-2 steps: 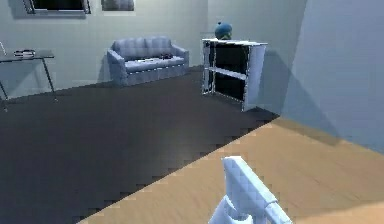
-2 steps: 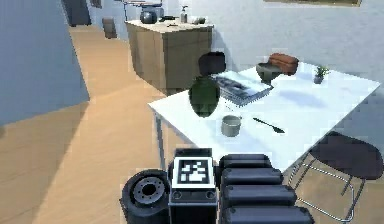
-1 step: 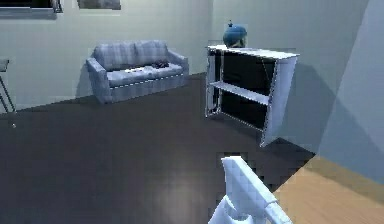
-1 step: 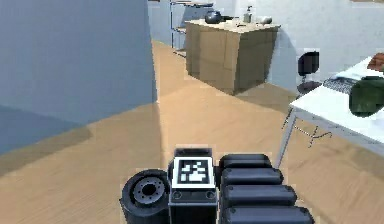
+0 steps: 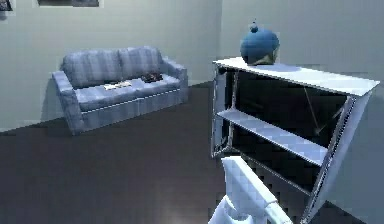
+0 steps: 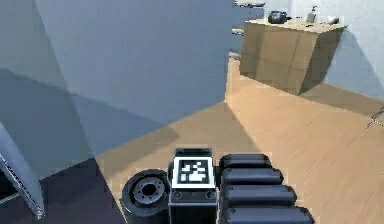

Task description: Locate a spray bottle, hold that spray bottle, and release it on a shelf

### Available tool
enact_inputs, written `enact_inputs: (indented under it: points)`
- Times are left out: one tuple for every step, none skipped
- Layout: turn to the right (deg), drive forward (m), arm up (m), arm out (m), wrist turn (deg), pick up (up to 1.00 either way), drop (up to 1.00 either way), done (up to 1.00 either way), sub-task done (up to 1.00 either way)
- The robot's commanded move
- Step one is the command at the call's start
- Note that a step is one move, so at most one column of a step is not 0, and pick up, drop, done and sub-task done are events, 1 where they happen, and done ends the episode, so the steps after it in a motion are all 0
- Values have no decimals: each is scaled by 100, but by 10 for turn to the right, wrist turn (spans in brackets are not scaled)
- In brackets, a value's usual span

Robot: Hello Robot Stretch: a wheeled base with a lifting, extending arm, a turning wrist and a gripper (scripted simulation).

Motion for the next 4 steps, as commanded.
enact_inputs:
  points:
    - [0, 100, 0, 0, 0, 0, 0, 0, 0]
    - [150, 0, 0, 0, 0, 0, 0, 0, 0]
    - [-120, 0, 0, 0, 0, 0, 0, 0, 0]
    - [90, 0, 0, 0, 0, 0, 0, 0, 0]
